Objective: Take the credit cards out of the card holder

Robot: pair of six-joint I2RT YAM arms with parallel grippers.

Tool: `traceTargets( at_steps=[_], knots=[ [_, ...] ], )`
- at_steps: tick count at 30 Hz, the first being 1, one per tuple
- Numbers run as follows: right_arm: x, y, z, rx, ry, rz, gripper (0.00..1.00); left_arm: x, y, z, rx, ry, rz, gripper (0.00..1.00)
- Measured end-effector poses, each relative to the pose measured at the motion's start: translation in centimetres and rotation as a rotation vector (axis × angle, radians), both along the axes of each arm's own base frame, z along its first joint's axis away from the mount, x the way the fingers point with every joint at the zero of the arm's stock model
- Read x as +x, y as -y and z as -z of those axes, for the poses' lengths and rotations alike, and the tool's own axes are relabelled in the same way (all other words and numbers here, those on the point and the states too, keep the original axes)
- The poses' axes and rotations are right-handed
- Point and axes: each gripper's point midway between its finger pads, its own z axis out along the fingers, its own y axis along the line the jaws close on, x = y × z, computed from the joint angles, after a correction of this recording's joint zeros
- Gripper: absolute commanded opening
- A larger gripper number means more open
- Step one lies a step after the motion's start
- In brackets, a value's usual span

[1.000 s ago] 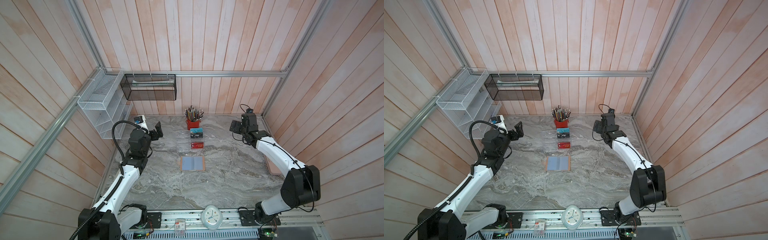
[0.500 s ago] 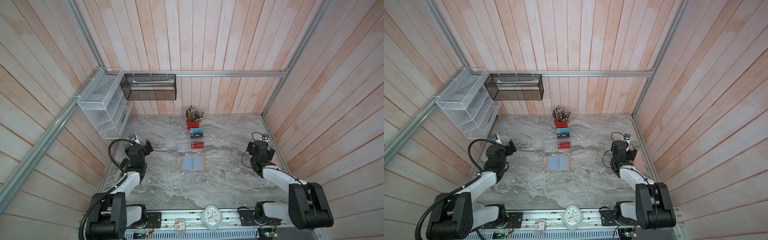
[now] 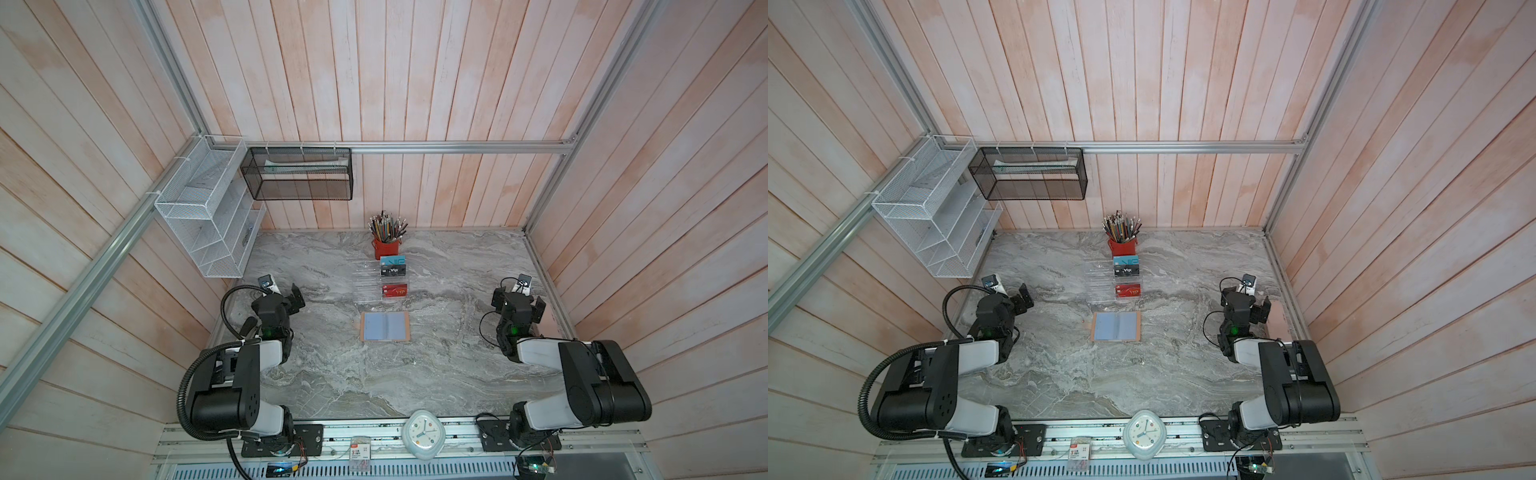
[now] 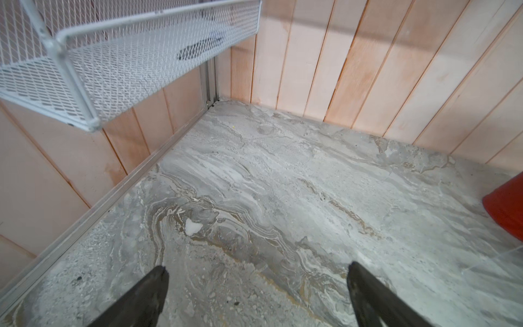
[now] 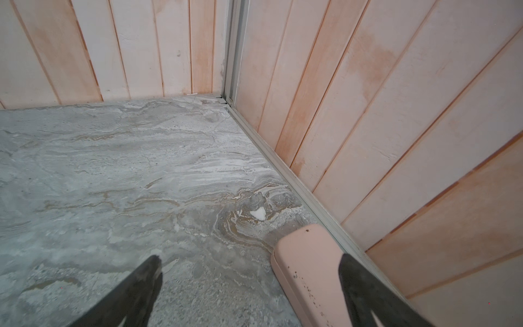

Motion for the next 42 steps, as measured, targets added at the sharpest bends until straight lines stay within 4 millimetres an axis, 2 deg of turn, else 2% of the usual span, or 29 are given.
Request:
traceTargets(
  at_steps=[4, 8, 17, 21, 25, 28, 35, 37, 39, 42],
  knots=[
    [-0.5, -0.2, -0.2, -0.018, 0.024, -0.027, 0.98, 0.2, 0.5, -0.4, -0.007, 0.019, 0.027, 1.0],
    [-2.1, -0.3, -1.0, -0.015, 0.084, -0.046, 0.98, 0.5, 0.8, -1.0, -0.009, 0.044, 0.045, 1.0],
    [-4.2, -0.3, -2.4, -0.014, 0.189, -0.079, 0.98, 0.5, 1.6, -1.2, -0.013, 0.065, 0.092, 1.0],
    [-3.8, -1.2, -2.6, 0.001, 0.197, -0.136, 0.98, 0.5, 2.1, -1.5, -0.007, 0.085, 0.123, 1.0],
    [-2.9, -3.4, -2.9, 0.037, 0.196, -0.271, 0.98, -0.6, 3.1, -0.8, 0.011, 0.112, 0.172, 1.0],
    [-2.3, -4.3, -3.0, 0.05, 0.205, -0.338, 0.98, -1.5, 3.7, 1.1, 0.017, 0.076, 0.202, 1.0],
    [-1.4, -5.3, 0.0, 0.077, 0.145, -0.418, 0.98, -1.2, 4.4, 0.0, 0.047, 0.118, 0.229, 1.0],
    [-1.2, -5.2, 0.6, 0.086, 0.148, -0.418, 0.98, -1.1, 4.4, 0.0, 0.05, 0.118, 0.231, 1.0],
    [-1.2, -4.3, 1.2, 0.112, 0.143, -0.377, 0.98, -1.1, 4.4, 0.0, 0.05, 0.119, 0.23, 1.0],
    [-0.6, -2.9, 0.4, 0.133, 0.162, -0.313, 0.98, -1.1, 4.4, 0.0, 0.05, 0.119, 0.231, 1.0]
  ],
)
